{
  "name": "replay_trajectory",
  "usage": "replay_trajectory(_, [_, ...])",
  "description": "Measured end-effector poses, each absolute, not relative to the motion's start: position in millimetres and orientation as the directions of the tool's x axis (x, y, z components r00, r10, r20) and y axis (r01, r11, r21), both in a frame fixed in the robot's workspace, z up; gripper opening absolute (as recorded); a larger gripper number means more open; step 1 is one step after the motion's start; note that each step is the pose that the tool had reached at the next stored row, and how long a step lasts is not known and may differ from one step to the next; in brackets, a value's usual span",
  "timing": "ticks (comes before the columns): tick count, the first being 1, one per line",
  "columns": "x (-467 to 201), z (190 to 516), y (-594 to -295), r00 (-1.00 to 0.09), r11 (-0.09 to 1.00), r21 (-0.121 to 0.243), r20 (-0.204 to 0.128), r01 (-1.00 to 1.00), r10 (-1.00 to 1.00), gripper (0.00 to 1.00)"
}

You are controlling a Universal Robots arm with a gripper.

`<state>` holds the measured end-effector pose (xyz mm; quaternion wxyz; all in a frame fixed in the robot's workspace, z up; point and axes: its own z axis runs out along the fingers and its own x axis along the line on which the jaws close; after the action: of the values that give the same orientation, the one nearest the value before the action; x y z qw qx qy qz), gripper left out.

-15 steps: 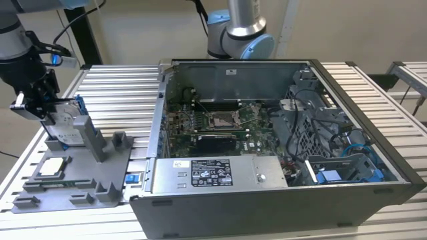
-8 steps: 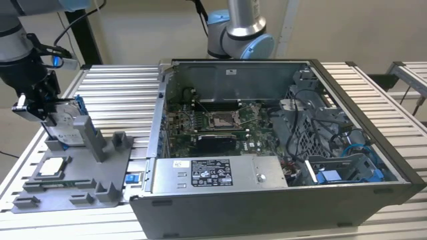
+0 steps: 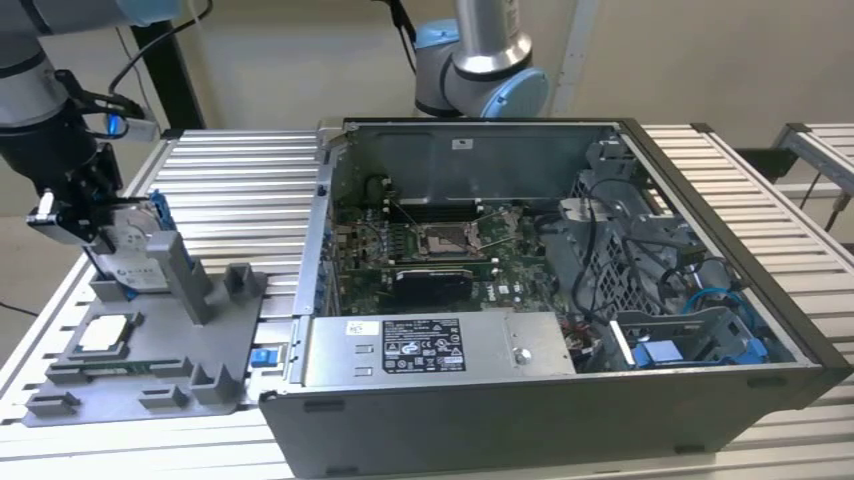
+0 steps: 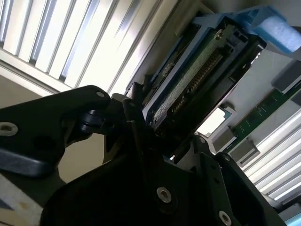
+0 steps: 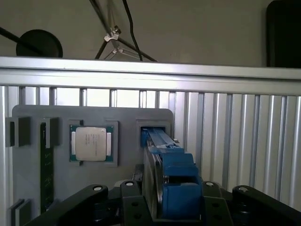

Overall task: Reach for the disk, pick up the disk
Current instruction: 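Pick up the disk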

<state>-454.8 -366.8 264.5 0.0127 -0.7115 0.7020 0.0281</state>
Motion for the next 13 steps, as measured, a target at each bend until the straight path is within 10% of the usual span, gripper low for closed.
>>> replay_trajectory(13, [-455.1, 260.7, -366.8, 0.013, -0.014, 0.022, -0.058, -1.0, -0.998, 1.0])
